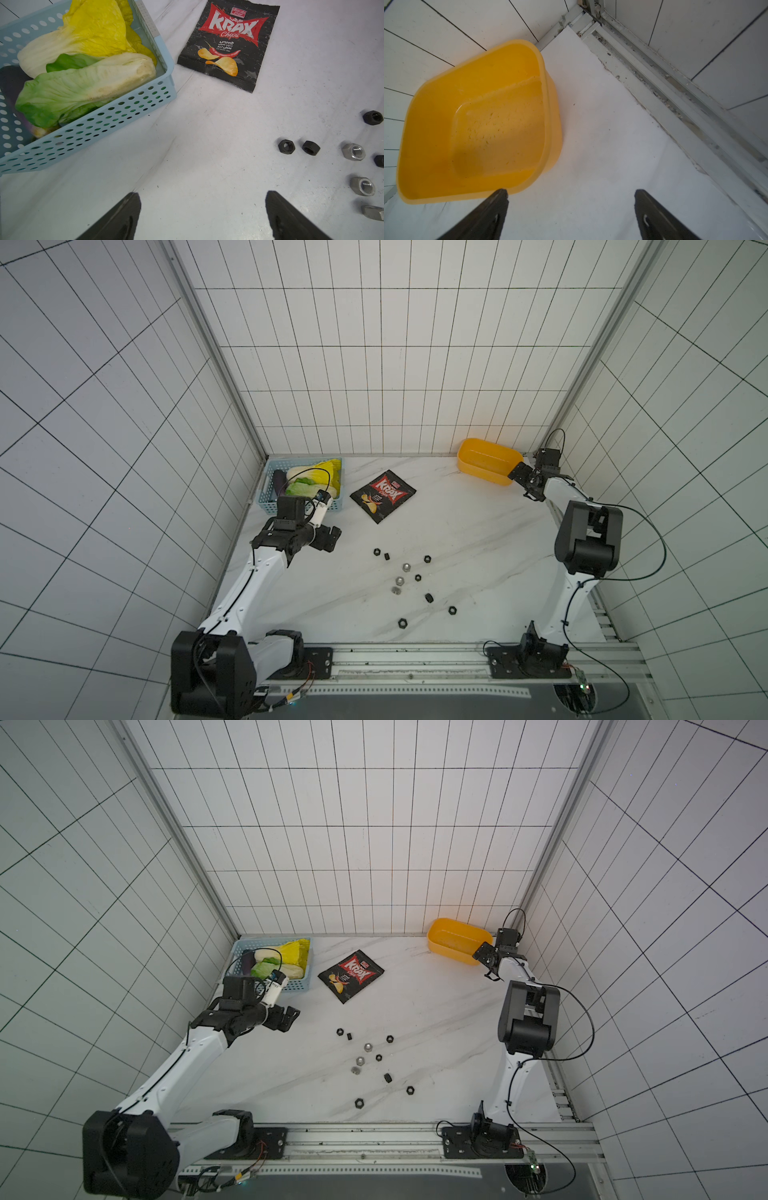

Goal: Put the nuts on the desktop into the storage box
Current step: Pick up the storage box at the corner of the board.

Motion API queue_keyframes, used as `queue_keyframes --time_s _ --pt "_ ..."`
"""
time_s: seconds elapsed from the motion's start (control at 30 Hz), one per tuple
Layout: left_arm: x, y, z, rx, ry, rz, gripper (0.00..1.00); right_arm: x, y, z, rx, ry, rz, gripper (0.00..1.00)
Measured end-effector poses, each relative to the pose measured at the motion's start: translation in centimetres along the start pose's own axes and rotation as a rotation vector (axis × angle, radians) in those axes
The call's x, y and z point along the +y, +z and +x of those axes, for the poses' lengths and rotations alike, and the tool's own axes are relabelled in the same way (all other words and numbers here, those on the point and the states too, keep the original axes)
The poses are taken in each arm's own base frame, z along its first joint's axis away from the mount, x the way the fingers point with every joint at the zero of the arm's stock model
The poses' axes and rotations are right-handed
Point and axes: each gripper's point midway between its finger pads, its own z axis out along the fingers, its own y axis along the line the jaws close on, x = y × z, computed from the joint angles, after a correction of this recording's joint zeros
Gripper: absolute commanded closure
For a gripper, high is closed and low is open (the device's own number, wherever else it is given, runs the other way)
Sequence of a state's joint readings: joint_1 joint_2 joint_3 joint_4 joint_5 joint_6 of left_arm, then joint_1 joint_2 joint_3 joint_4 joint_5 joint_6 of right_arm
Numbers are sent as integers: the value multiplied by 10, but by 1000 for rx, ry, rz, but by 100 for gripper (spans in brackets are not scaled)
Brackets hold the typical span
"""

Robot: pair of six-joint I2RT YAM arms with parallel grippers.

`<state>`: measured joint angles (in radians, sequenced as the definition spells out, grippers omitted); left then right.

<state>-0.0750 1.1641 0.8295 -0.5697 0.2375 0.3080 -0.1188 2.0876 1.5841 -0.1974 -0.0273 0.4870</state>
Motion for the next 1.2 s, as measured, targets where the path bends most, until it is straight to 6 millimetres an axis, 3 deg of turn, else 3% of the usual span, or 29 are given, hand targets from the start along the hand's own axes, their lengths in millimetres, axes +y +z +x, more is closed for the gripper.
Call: queue_keyframes --time_s 0.33,0.43,0.67,0.83,1.2 --pt "-2 4 7 32 -1 16 3 26 47 -50 -59 -14 -66 11" --pt "-2 4 7 32 0 16 3 29 58 -57 -64 -14 -68 13" --pt "-2 6 9 40 4 19 3 21 79 -42 -5 -15 -33 23" --pt "-2 7 11 45 3 20 3 15 86 -30 32 -32 -15 46" --pt "-3 7 11 47 2 21 2 9 88 -20 68 -51 4 76"
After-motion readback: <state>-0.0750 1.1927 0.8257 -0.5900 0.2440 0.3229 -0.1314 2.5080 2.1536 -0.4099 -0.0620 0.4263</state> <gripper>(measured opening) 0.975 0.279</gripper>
